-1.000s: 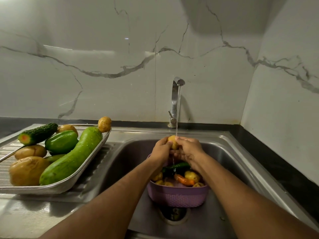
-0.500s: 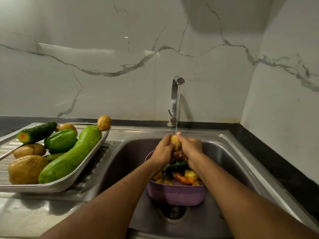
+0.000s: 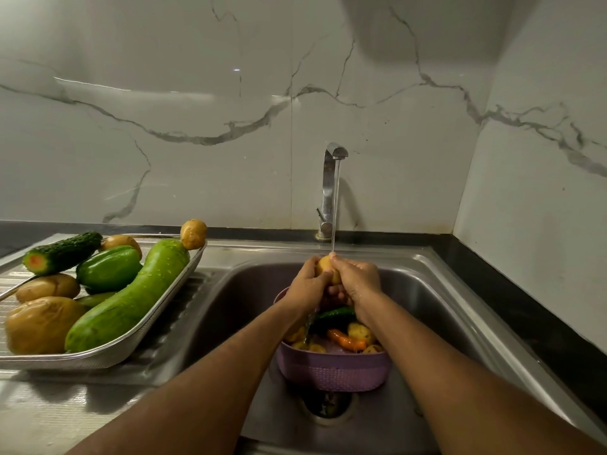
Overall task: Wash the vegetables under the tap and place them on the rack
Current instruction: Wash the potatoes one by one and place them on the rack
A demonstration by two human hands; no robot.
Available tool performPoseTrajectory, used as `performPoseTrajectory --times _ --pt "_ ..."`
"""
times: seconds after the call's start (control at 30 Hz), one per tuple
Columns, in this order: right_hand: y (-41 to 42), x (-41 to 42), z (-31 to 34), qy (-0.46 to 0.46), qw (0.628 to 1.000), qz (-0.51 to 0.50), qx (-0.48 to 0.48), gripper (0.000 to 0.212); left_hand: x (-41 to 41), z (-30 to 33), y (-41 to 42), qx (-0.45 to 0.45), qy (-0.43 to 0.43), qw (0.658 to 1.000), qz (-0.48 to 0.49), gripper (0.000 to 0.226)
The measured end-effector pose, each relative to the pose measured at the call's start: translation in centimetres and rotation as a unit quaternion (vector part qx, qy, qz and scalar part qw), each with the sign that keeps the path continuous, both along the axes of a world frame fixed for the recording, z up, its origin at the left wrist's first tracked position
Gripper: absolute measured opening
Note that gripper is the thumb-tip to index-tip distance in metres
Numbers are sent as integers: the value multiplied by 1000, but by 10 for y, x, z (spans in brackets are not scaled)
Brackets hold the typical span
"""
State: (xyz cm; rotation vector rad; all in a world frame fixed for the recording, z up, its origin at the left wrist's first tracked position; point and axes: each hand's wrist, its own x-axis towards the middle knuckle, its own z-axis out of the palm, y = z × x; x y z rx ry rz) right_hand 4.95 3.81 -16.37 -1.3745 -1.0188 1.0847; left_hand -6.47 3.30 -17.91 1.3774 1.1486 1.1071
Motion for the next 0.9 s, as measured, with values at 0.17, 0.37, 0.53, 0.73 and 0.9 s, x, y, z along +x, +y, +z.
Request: performPoseTrajectory --times 0.17,0.37,0.53,0.73,0.9 --pt "1 7 4 1 998 58 -10 18 -4 1 2 19 20 999 18 37" --pt "7 6 2 44 992 118 -13 29 -9 2 3 11 -16 999 29 33" --pt "6 11 1 57 993 99 -7 27 -7 3 0 20 21 999 15 40" --pt "2 8 1 33 998 54 -6 17 -6 0 0 62 74 995 32 50" --pt "5 7 1 41 995 89 -1 30 -4 -1 3 82 52 993 66 51"
